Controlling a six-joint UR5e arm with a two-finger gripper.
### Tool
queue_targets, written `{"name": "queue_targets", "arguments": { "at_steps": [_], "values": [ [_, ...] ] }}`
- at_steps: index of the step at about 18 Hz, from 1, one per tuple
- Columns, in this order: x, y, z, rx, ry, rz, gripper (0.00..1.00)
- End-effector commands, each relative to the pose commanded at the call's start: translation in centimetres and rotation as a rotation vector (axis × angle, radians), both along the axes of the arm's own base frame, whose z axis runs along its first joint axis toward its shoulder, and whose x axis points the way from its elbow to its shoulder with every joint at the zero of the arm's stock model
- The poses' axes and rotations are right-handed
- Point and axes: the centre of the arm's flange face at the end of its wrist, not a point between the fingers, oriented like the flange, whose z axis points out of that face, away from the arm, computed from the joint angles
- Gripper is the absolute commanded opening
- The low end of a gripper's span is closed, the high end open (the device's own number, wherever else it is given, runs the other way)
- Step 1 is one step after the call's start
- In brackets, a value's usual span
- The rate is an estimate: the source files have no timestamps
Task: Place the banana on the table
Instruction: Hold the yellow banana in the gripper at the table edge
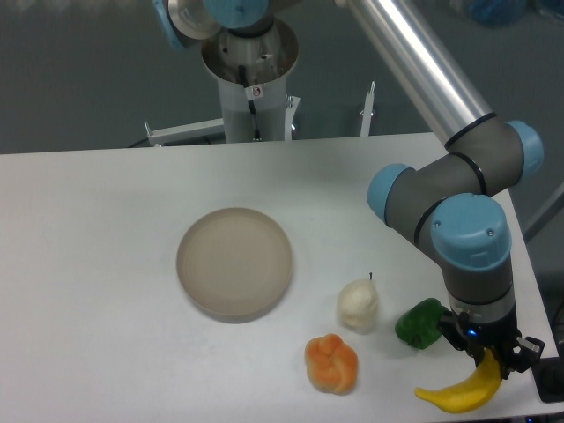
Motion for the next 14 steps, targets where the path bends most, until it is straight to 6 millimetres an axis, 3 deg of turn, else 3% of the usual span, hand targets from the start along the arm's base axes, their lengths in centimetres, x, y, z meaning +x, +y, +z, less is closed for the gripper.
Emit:
{"name": "queue_targets", "arguments": {
  "at_steps": [9,14],
  "values": [
    [-0.1,-0.5,0.4,-0.001,-0.004,0.003,0.33],
    [-0.3,-2.6,2.3,-0.011,-0.003,-0.023,0.33]
  ]
}}
